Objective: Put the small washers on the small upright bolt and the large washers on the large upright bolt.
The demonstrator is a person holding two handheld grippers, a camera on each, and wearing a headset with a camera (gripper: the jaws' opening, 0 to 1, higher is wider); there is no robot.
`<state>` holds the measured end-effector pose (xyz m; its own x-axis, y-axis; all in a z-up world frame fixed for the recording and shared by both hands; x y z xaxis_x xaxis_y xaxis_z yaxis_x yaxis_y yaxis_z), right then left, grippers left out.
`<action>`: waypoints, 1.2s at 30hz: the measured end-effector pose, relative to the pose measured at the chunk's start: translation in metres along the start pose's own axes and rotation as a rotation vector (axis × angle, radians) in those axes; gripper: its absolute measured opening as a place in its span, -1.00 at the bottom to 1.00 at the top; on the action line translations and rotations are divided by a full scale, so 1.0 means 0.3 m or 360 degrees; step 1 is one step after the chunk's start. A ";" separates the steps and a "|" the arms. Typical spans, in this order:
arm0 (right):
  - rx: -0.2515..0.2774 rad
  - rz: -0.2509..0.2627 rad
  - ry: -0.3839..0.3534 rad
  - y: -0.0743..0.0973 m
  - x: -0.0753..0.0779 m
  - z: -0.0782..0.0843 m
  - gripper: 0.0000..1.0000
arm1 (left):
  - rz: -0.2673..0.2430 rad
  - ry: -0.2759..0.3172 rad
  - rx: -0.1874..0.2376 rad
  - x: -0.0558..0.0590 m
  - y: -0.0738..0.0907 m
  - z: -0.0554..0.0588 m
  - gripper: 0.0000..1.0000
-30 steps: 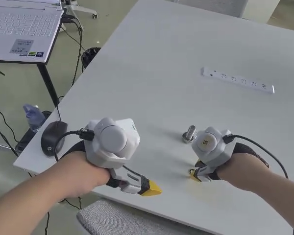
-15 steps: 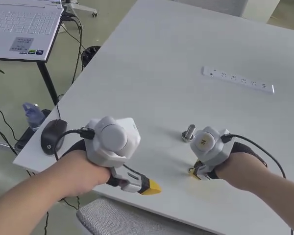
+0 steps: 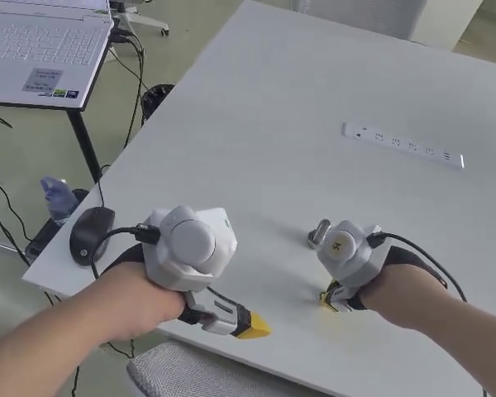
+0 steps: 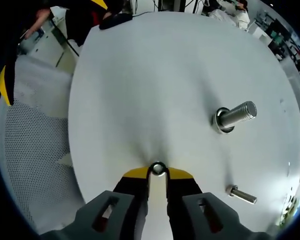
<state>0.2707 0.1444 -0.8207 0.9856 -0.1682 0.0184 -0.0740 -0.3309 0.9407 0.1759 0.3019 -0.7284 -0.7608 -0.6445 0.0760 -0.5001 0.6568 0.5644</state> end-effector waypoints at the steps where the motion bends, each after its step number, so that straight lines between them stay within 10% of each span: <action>1: -0.0010 0.0004 0.0000 -0.001 -0.001 -0.002 -0.74 | -0.0001 0.0000 0.0001 0.000 0.001 -0.001 0.65; 36: 0.0106 0.0038 -0.0185 0.095 0.036 0.083 -0.76 | -0.0021 0.0030 0.0072 -0.021 -0.033 -0.037 0.68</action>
<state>0.2754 0.1102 -0.8021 0.9594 -0.2820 -0.0028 -0.1108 -0.3862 0.9158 0.1901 0.2952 -0.7255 -0.7463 -0.6603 0.0843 -0.5285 0.6648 0.5279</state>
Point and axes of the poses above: the centre of the closed fingertips' face, and the gripper's own axes: y roughly backward along the fingers, x roughly to its right, z roughly out of its underside, the point moved 6 cm from there along y, roughly backward along the fingers, and after that the axes turned 7 degrees about x, right-handed, at the moved point
